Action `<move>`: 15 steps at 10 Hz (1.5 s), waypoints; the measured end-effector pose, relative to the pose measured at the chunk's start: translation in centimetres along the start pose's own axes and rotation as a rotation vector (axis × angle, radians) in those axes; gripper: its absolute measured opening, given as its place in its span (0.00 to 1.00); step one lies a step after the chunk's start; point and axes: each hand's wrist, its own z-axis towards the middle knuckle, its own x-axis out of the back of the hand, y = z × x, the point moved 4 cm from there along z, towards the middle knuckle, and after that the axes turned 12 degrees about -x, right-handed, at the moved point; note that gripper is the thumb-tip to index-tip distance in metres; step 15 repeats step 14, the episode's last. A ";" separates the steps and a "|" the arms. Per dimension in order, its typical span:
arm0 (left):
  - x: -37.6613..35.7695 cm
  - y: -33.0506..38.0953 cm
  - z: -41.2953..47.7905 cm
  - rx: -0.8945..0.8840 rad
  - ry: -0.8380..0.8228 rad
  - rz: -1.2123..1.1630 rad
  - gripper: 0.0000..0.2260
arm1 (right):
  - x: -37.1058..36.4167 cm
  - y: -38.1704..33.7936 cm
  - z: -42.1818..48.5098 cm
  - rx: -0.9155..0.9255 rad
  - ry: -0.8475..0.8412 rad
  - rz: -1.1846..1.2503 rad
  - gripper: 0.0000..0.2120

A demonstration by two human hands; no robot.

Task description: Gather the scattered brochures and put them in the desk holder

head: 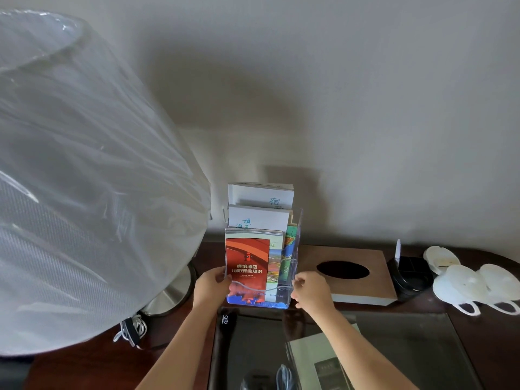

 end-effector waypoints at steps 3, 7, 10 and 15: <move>-0.3 0.0 -0.3 0.053 0.050 -0.068 0.14 | 0.8 -0.7 0.6 0.026 0.048 -0.116 0.12; 0.1 0.5 0.2 0.017 -0.084 -0.039 0.21 | 1.6 -1.7 -0.2 0.048 0.202 -0.262 0.11; -0.3 3.1 0.0 -0.143 -0.202 -0.157 0.16 | -1.7 -3.3 -0.6 0.040 -0.002 -0.071 0.12; -0.5 2.6 0.4 -0.114 -0.199 -0.254 0.14 | -0.6 -3.7 -1.3 0.113 0.033 -0.013 0.08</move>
